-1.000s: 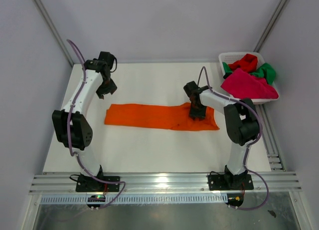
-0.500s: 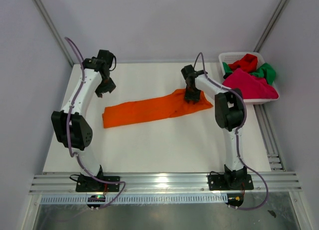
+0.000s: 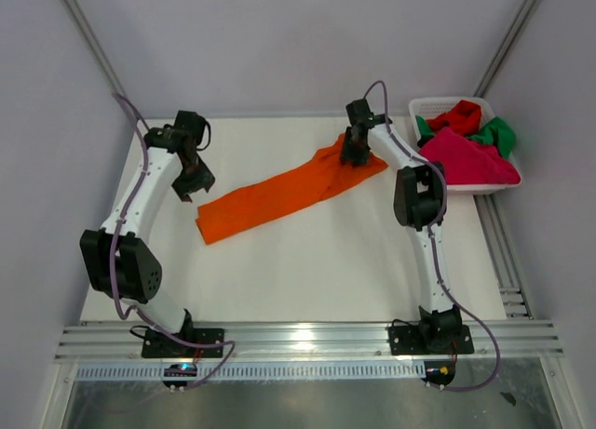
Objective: Fold and stack the t-shirts
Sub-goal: Rotate the tshirt 90 degrees
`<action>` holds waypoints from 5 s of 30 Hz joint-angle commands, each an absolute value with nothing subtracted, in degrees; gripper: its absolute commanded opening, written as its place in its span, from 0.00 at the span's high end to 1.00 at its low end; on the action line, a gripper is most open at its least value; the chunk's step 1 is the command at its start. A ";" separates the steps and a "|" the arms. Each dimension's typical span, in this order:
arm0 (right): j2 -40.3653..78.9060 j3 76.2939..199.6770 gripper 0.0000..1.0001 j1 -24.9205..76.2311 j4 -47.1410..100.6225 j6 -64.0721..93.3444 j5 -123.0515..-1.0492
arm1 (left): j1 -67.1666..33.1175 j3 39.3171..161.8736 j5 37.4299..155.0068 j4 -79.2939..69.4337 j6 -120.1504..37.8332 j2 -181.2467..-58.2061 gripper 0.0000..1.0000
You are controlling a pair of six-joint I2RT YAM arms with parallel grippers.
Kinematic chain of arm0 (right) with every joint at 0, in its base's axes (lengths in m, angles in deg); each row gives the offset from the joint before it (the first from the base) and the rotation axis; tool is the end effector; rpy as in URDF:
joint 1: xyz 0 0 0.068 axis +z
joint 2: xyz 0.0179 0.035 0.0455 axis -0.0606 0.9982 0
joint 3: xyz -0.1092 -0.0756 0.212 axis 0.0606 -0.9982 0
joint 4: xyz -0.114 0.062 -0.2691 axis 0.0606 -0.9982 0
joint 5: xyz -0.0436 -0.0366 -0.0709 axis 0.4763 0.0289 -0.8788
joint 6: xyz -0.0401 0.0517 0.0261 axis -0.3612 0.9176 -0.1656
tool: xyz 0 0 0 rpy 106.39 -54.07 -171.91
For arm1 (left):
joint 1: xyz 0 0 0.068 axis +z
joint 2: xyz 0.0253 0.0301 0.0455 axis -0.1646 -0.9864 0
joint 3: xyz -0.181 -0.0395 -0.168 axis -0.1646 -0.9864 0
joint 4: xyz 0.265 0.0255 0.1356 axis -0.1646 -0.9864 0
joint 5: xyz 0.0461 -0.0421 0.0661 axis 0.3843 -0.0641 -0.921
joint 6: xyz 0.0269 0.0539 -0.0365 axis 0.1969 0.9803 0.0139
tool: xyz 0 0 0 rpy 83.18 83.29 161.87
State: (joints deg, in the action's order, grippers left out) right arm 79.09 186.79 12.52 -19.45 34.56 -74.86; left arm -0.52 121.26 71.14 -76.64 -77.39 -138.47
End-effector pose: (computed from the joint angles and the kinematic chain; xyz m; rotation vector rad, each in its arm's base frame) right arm 0.5355 0.1480 0.1248 0.2787 2.6578 0.1193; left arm 0.3627 -0.0470 0.2847 -0.9411 2.5400 0.1305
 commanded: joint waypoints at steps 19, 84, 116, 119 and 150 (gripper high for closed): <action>76.97 183.20 0.57 11.12 14.66 37.17 -46.33 | -0.46 105.07 93.03 -61.28 -74.23 -127.47 0.49; 77.58 173.44 0.56 45.48 27.69 40.95 -42.62 | -0.28 107.97 46.04 -67.94 -77.48 -108.40 0.39; 60.02 144.89 0.56 45.40 15.12 31.64 -44.20 | -0.28 112.19 46.38 -63.37 -72.38 -109.09 0.31; 55.80 140.58 0.56 45.40 14.07 30.76 -45.25 | -0.28 112.36 47.35 -62.32 -72.21 -110.41 0.31; 24.48 118.66 0.56 45.40 10.72 35.51 -55.81 | -0.28 113.86 51.83 -56.60 -72.47 -120.79 0.31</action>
State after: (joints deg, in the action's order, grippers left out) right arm 22.22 111.65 45.43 7.52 35.39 -54.58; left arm -0.52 113.79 51.73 -59.09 -71.60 -120.61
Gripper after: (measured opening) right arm 0.437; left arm 0.686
